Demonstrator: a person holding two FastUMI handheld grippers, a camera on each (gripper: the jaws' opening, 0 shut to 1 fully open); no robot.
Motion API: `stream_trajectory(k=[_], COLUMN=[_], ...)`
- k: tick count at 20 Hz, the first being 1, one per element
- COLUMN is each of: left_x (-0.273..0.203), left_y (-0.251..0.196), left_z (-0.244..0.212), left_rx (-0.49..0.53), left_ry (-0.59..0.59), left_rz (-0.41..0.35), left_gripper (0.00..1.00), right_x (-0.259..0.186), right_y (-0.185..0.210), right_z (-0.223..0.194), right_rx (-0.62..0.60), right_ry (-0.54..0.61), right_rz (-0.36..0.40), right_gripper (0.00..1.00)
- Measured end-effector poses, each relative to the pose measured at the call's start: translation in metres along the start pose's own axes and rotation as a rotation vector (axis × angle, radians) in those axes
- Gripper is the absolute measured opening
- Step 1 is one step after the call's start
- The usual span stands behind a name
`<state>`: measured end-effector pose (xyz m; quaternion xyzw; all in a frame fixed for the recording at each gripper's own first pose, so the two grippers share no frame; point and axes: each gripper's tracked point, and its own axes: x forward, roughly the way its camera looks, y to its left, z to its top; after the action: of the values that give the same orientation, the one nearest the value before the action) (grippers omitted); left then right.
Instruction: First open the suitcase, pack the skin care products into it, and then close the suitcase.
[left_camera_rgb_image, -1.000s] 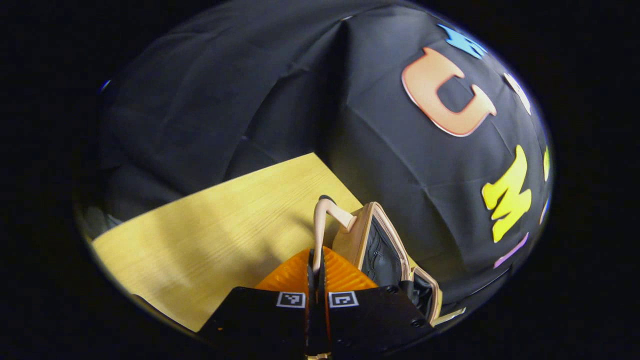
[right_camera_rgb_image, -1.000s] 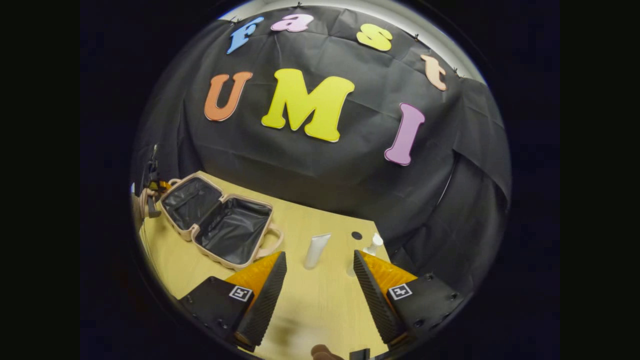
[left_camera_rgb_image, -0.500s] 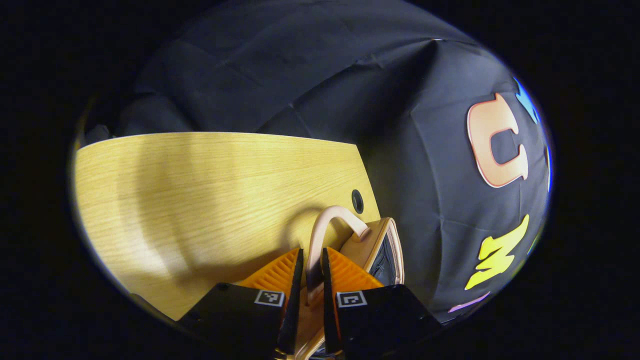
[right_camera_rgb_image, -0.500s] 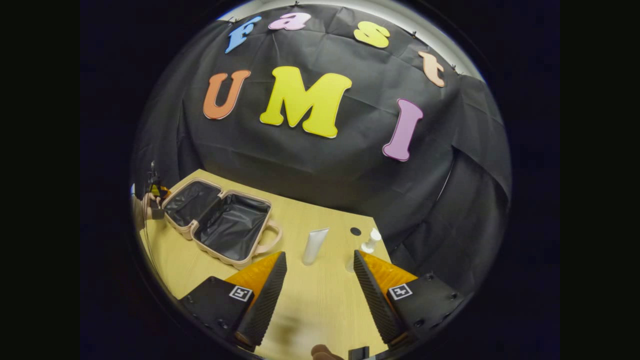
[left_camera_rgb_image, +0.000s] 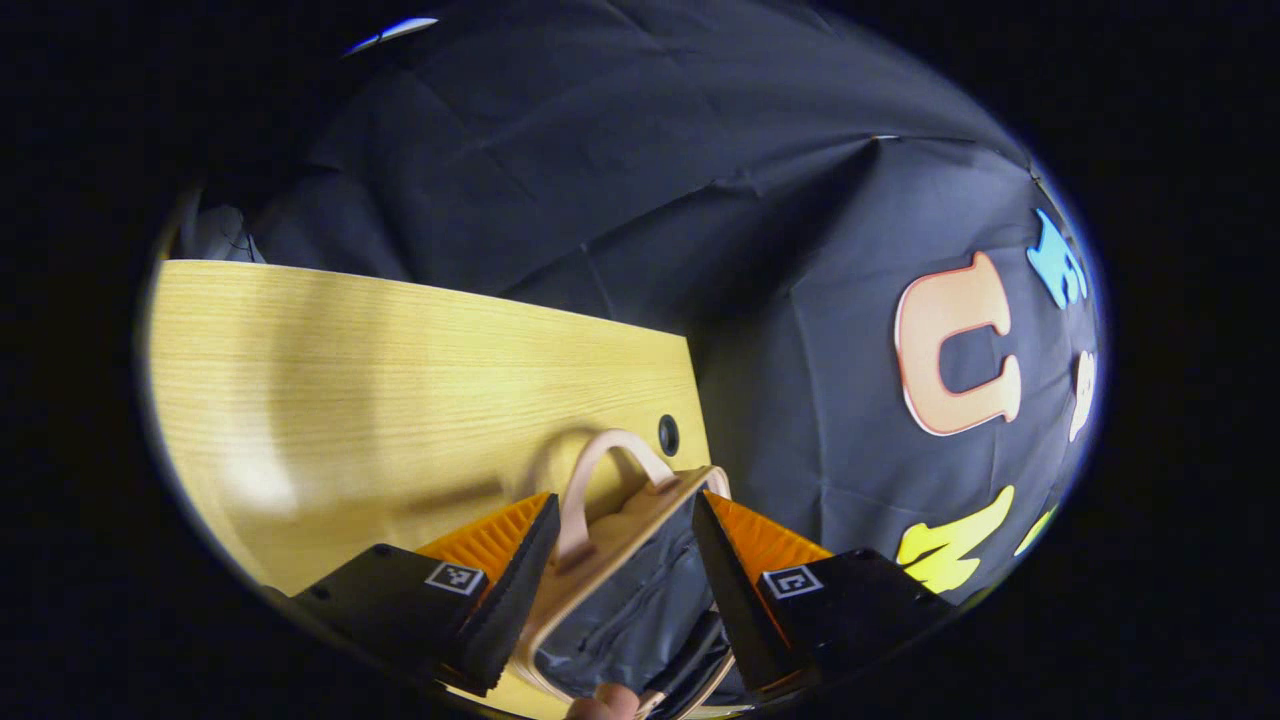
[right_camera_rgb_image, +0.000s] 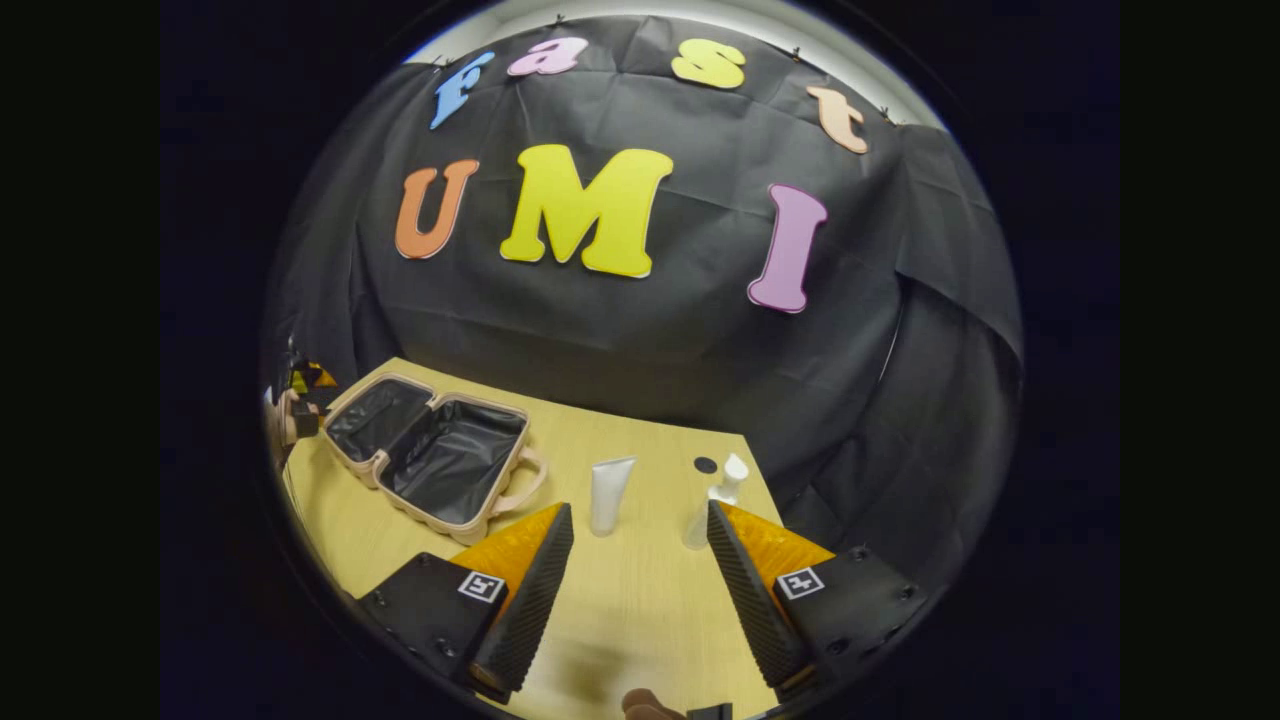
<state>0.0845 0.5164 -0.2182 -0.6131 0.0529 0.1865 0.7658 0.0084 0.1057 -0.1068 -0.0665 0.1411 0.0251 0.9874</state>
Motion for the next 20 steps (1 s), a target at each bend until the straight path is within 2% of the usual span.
stream_trajectory(k=[2, 3, 4, 5, 8, 14, 17, 20], left_x=[-0.023, -0.035, -0.048, -0.061, -0.097, -0.132, -0.139, -0.145], left_y=[-0.011, -0.019, -0.029, -0.038, -0.048, -0.076, -0.086, -0.096], left_z=[-0.011, -0.018, -0.030, -0.046, -0.103, -0.243, -0.302, -0.359], left_rx=[0.019, 0.022, 0.024, 0.028, 0.073, 0.156, 0.255, 0.394], left_ry=[-0.008, -0.010, 0.001, 0.024, 0.071, 0.221, 0.282, 0.351], left_rz=[-0.014, -0.031, -0.052, -0.066, -0.083, -0.151, -0.163, -0.173], left_gripper=[0.89, 1.00, 1.00, 0.90, 0.91, 0.91, 0.91, 0.91], right_x=[0.007, 0.010, 0.011, 0.012, 0.019, 0.033, 0.037, 0.043], right_y=[-0.017, -0.025, -0.036, -0.048, -0.070, -0.082, -0.091, -0.104], right_z=[-0.003, -0.003, -0.001, 0.002, 0.002, -0.026, -0.034, -0.048], right_rx=[0.017, 0.019, 0.007, -0.011, -0.055, -0.026, -0.026, -0.017], right_ry=[-0.002, -0.010, -0.031, -0.059, -0.109, -0.066, -0.057, -0.032], right_rz=[0.007, 0.011, 0.001, -0.007, 0.000, 0.067, 0.093, 0.106], right_gripper=[0.80, 0.80, 0.80, 0.80, 0.80, 0.80, 0.80, 0.80])
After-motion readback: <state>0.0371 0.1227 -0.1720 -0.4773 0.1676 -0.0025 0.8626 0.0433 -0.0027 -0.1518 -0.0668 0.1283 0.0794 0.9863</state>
